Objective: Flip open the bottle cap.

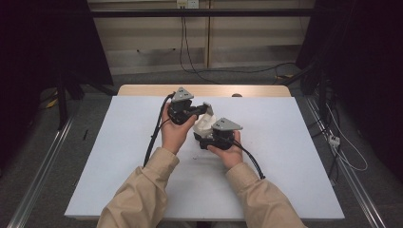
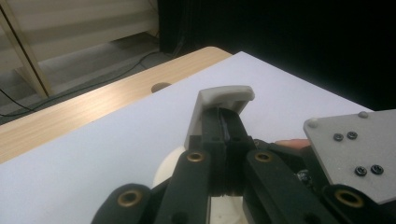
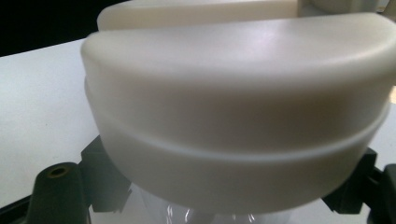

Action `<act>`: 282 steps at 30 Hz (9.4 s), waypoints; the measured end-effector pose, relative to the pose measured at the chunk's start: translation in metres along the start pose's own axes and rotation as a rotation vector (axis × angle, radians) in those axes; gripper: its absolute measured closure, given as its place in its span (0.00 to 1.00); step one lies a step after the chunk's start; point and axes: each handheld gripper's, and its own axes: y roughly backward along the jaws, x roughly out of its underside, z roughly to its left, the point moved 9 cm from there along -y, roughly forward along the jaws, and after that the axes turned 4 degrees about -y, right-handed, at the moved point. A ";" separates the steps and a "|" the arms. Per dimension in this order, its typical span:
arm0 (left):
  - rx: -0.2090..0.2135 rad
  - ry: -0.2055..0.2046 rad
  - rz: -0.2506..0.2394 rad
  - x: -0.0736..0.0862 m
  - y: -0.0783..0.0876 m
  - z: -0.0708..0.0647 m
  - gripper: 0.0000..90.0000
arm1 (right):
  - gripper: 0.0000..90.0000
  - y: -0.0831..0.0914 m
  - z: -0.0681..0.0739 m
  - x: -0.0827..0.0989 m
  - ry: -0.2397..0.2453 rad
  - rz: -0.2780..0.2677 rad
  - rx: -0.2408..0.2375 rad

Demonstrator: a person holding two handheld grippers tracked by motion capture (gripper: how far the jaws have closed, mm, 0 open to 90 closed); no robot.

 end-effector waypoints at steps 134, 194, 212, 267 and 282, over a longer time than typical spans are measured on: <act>-0.024 -0.015 0.080 -0.011 -0.064 0.010 0.99 | 0.21 0.000 0.000 0.000 0.020 0.004 0.004; -0.004 0.020 0.082 -0.003 -0.029 0.013 0.49 | 0.04 0.010 0.004 0.005 -0.052 0.070 -0.035; 0.045 -0.005 0.059 0.021 0.016 0.005 0.19 | 0.06 0.050 -0.003 0.010 -0.034 0.093 -0.062; 0.048 0.063 0.111 0.156 0.125 0.023 0.12 | 0.08 0.155 -0.025 0.047 -0.041 0.080 -0.048; 0.021 0.071 0.116 0.173 0.145 0.031 0.12 | 0.09 0.172 -0.036 0.057 -0.051 0.087 -0.008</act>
